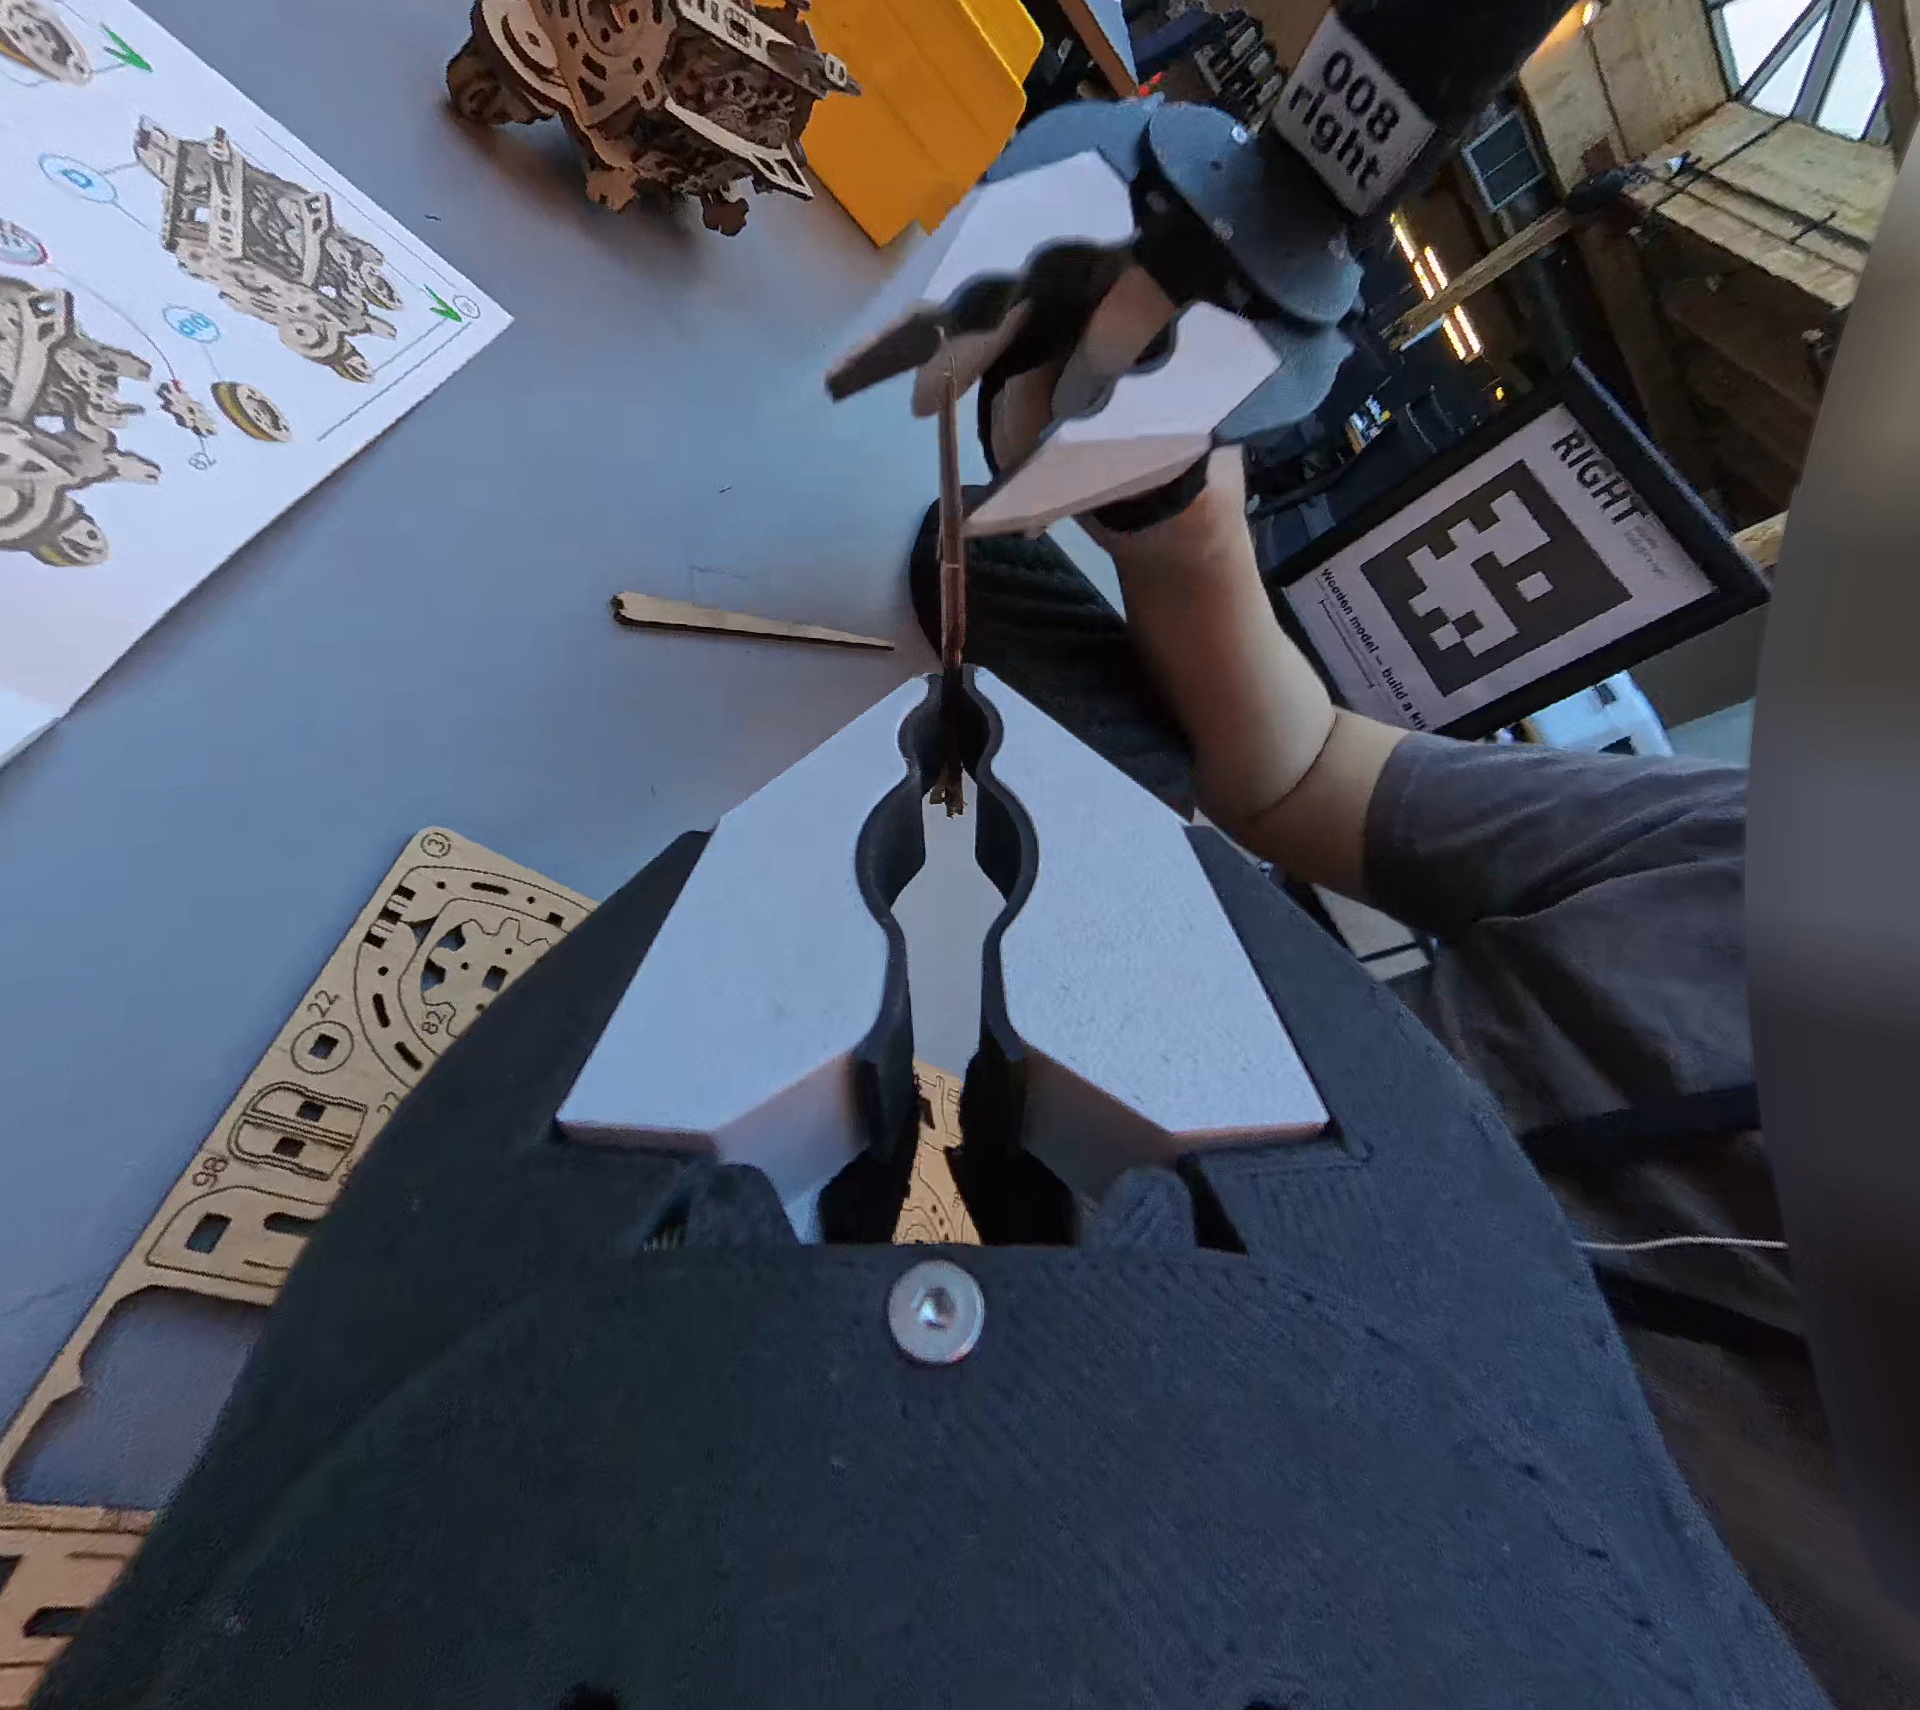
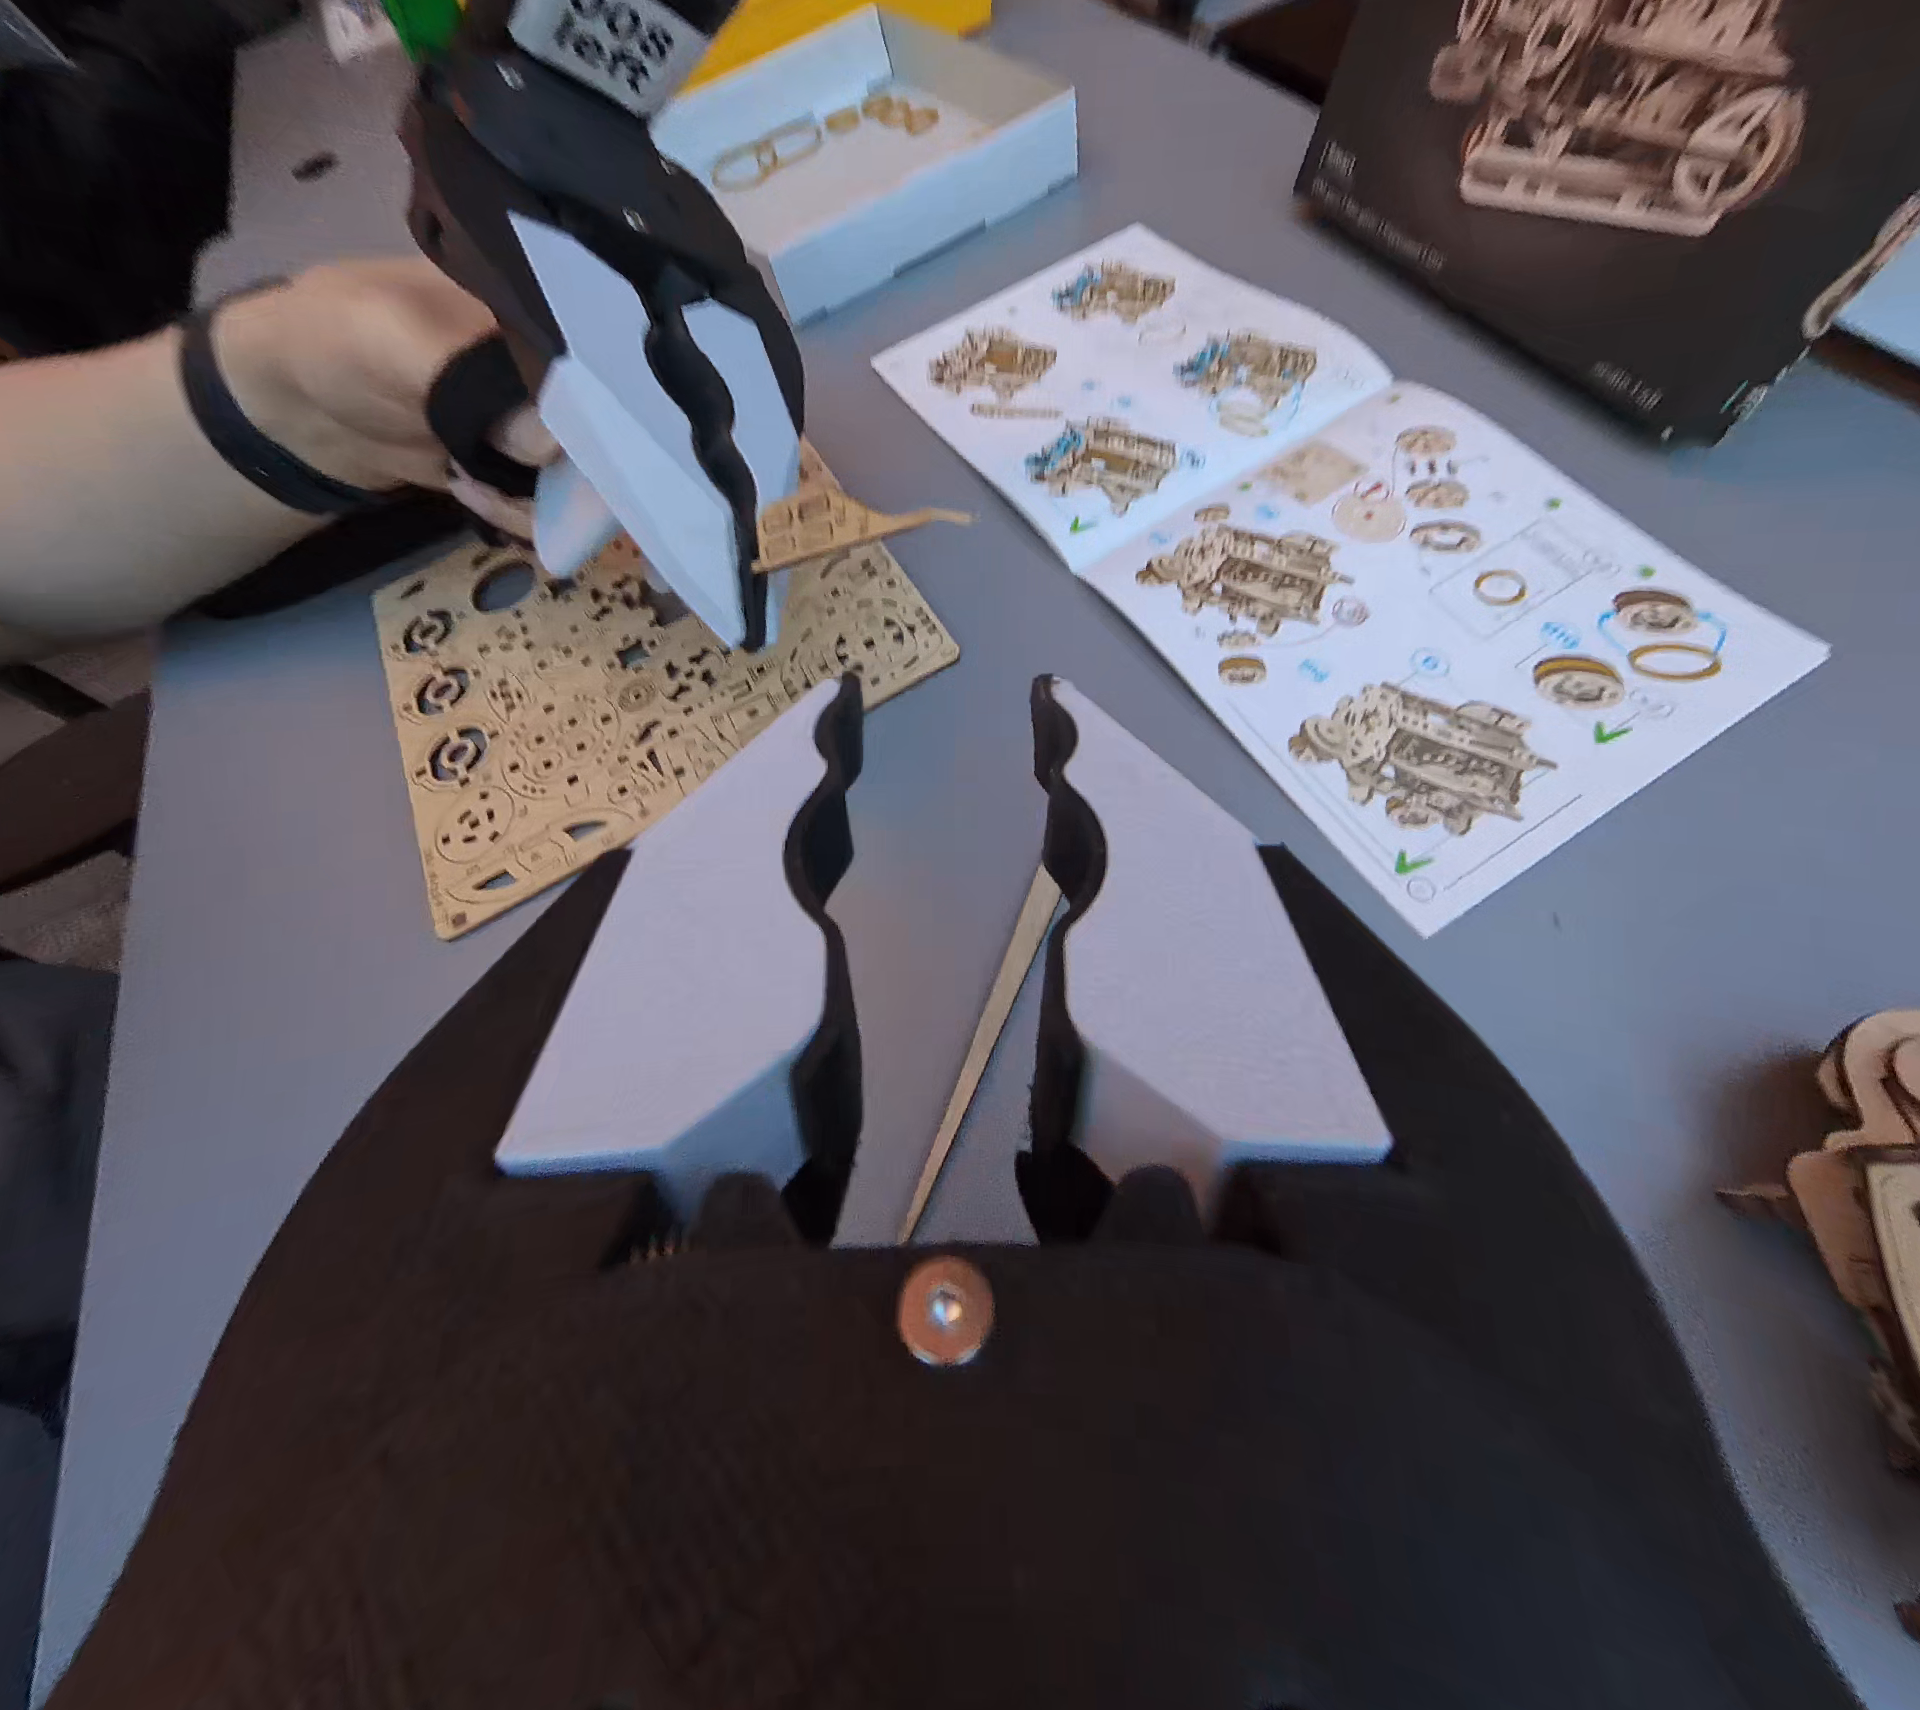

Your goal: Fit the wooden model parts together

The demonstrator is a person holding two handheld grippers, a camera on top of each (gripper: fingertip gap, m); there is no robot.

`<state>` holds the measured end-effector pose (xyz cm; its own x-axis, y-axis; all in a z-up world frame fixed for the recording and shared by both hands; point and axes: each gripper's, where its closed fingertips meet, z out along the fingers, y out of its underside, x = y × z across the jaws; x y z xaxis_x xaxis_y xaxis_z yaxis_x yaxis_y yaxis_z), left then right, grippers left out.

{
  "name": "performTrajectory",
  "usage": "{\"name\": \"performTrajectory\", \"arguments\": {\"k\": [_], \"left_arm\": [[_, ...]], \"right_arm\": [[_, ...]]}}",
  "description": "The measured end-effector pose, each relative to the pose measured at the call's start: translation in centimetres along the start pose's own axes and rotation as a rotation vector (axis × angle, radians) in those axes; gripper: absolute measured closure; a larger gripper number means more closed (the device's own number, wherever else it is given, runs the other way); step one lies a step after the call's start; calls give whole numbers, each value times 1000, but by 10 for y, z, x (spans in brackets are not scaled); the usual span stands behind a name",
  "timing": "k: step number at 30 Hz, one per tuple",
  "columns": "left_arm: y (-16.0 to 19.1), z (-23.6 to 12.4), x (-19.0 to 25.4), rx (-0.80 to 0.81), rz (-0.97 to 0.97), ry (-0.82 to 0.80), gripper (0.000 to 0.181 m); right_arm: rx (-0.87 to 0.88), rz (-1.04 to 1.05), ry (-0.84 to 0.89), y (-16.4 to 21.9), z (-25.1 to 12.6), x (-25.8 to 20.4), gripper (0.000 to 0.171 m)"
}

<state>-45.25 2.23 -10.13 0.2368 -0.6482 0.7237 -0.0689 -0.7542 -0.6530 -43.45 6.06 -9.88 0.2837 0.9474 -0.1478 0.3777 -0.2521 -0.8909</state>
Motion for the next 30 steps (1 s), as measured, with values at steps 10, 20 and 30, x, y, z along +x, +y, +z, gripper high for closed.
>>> {"name": "performTrajectory", "arguments": {"k": [10,20,30], "left_arm": [[-9,7,13,57,293,-115,181],[-13,-2,-14,14,638,-437,181],[-31,-17,-16,-159,1721,-1116,181]], "right_arm": [[305,318,-373,-37,-10,-31,131],[327,462,-406,-35,-23,-14,143],[287,875,-647,-25,1,-32,142]]}}
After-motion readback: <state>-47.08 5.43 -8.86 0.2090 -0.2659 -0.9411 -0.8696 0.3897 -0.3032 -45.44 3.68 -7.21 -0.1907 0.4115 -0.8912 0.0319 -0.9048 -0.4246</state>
